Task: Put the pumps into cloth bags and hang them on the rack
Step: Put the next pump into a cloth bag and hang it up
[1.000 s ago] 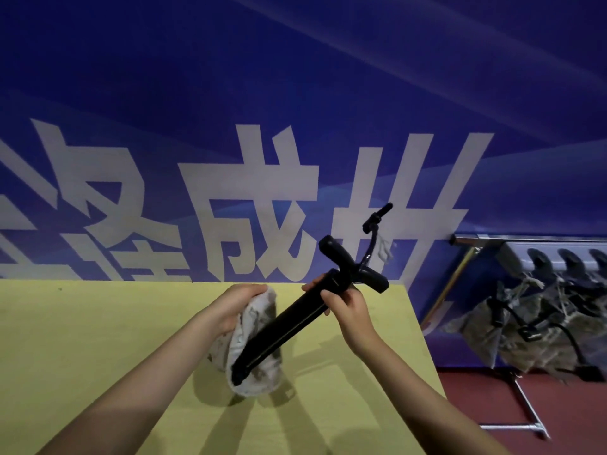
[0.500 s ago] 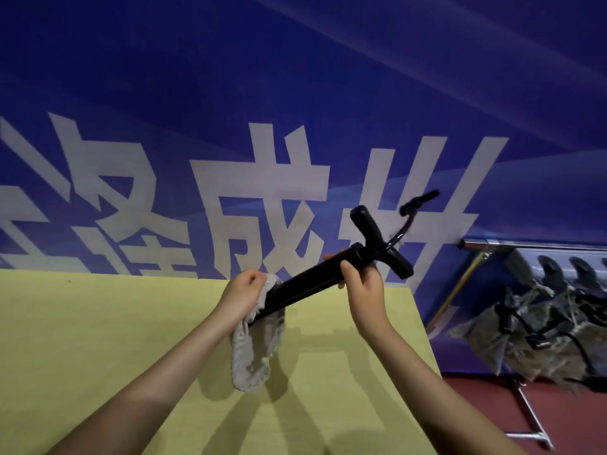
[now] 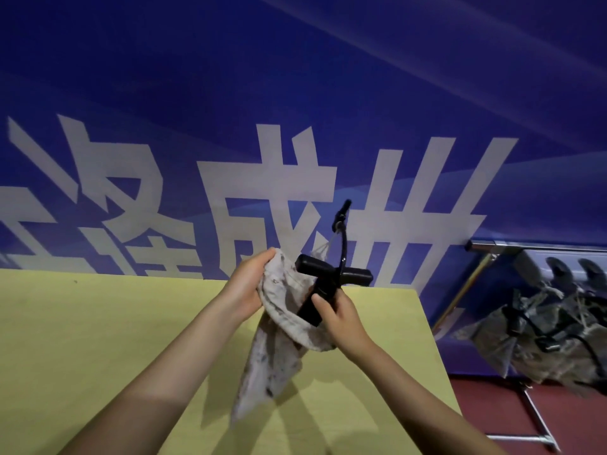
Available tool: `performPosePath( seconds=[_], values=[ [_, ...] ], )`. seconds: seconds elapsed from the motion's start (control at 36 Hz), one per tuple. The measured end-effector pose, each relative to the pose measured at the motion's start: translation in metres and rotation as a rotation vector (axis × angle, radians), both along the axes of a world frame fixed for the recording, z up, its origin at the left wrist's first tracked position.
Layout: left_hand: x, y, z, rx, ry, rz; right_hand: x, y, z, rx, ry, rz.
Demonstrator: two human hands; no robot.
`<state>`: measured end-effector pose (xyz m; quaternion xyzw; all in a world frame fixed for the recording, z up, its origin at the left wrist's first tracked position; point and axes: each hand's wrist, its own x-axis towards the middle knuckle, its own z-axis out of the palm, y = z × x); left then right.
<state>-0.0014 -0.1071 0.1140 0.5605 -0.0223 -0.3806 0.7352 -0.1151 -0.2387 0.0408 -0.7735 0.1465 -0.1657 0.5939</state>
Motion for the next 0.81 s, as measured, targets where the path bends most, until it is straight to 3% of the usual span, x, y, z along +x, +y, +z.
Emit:
performPosePath(
  seconds=[0.19, 0.33, 0.64, 0.81],
  values=[
    [-0.012, 0.000, -0.008, 0.115, -0.249, 0.038, 0.001, -0.010, 0.005, -0.243, 0.108, 0.139],
    [-0.020, 0.002, -0.017, 0.277, -0.569, -0.030, -0.002, -0.014, 0.000, -0.326, 0.147, 0.172],
    [-0.021, 0.003, -0.043, 0.403, -0.550, -0.094, -0.010, -0.016, -0.013, -0.133, 0.323, 0.252],
    [-0.022, 0.004, -0.054, 0.410, -0.573, -0.094, -0.014, -0.021, -0.020, -0.123, 0.325, 0.251]
  ],
)
